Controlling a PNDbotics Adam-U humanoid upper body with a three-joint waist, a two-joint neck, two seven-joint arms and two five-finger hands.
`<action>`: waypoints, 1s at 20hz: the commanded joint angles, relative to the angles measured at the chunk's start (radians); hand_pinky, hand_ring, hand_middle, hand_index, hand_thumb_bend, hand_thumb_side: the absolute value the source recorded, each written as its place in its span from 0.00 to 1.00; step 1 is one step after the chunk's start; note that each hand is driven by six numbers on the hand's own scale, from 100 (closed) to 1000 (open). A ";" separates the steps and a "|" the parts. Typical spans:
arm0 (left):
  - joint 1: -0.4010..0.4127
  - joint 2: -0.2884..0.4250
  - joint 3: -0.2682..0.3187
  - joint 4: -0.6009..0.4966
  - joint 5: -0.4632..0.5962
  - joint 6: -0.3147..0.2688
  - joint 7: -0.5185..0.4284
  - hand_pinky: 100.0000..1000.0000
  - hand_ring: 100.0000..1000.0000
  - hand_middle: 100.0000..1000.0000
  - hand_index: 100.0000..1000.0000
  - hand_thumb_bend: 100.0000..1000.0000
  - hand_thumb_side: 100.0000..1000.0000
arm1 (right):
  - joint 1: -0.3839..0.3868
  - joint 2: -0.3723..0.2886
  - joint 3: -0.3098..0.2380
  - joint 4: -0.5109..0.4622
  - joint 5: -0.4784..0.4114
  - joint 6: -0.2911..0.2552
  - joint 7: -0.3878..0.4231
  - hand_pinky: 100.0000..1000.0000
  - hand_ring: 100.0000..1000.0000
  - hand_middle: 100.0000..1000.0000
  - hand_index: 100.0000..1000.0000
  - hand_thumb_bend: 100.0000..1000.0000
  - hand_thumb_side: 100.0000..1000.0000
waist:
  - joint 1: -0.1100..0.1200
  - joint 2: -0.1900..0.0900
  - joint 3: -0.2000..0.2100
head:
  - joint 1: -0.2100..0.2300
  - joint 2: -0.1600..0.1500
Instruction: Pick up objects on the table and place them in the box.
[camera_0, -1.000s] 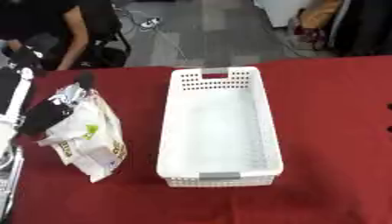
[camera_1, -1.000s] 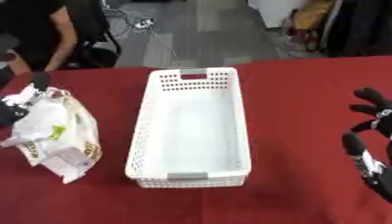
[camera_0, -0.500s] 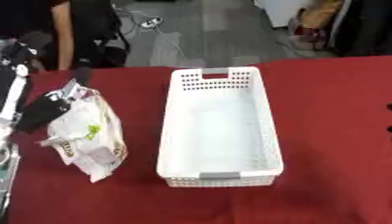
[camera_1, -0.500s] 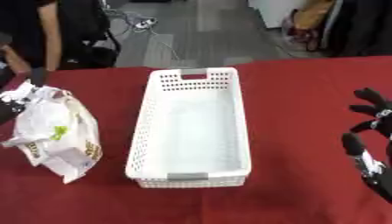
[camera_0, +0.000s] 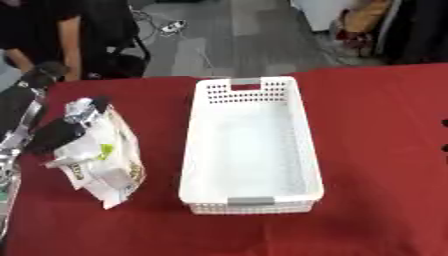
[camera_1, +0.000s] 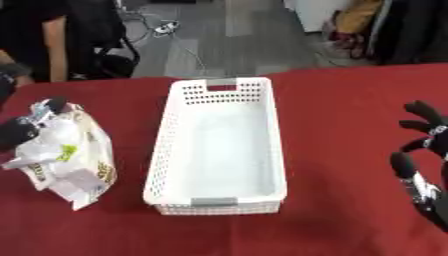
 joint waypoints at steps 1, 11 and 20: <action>-0.019 0.029 -0.005 0.016 -0.037 -0.012 -0.038 0.79 0.86 0.94 0.95 1.00 0.95 | -0.010 -0.018 -0.003 -0.012 0.002 -0.002 0.000 0.50 0.77 0.87 1.00 0.46 0.92 | -0.001 -0.013 -0.002 | 0.006 -0.009; -0.021 0.044 -0.045 0.082 -0.079 -0.065 -0.100 0.84 0.86 0.92 0.95 1.00 0.97 | -0.012 -0.019 -0.001 -0.011 0.000 -0.002 0.003 0.50 0.77 0.87 1.00 0.46 0.92 | 0.001 -0.014 -0.006 | 0.006 -0.009; 0.019 0.119 -0.093 0.119 -0.111 -0.132 -0.143 0.87 0.87 0.89 0.94 1.00 0.95 | -0.014 -0.023 0.001 -0.009 0.000 -0.003 0.005 0.50 0.77 0.87 1.00 0.46 0.92 | 0.008 -0.017 -0.008 | 0.006 -0.010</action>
